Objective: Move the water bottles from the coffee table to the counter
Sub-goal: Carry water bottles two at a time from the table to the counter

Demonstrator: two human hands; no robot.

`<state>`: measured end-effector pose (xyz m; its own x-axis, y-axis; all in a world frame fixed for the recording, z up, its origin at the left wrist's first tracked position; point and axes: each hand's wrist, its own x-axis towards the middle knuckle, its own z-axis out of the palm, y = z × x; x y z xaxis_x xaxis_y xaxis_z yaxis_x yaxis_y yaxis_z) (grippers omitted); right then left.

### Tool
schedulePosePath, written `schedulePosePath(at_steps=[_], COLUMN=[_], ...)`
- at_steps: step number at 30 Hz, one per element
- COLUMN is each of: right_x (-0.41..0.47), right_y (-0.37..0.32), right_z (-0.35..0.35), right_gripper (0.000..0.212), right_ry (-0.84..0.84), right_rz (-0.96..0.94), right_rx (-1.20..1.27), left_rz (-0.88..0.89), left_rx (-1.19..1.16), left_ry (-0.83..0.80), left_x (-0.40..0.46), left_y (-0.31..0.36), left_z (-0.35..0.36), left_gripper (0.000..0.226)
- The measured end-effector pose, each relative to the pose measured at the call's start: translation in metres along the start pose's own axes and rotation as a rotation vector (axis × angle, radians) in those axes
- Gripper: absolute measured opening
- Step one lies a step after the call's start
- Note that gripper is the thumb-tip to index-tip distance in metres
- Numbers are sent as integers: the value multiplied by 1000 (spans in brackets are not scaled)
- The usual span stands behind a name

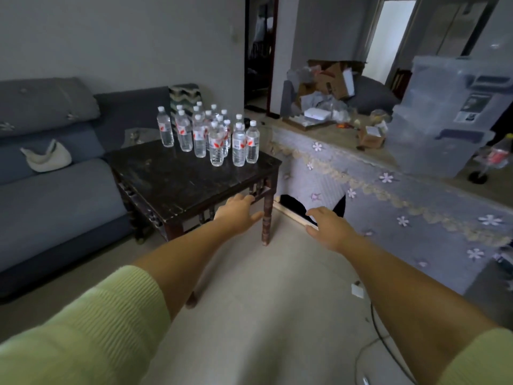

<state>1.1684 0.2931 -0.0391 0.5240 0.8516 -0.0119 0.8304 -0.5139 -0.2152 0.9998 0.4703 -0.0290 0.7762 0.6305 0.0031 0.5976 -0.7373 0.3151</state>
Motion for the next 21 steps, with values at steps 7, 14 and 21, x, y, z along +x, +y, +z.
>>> schedulePosePath(at_steps=[7, 14, 21], right_x=[124, 296, 402], right_y=[9, 3, 5], right_z=[15, 5, 18], right_gripper=[44, 49, 47], right_ry=[-19, 8, -38], right_rz=[-32, -31, -39], right_rx=[3, 85, 113], left_rz=[-19, -29, -48], left_rx=[-11, 9, 10], left_ry=[11, 13, 10], left_x=[112, 259, 358], left_y=[-38, -98, -141], left_z=[6, -21, -20], left_gripper=[55, 60, 63])
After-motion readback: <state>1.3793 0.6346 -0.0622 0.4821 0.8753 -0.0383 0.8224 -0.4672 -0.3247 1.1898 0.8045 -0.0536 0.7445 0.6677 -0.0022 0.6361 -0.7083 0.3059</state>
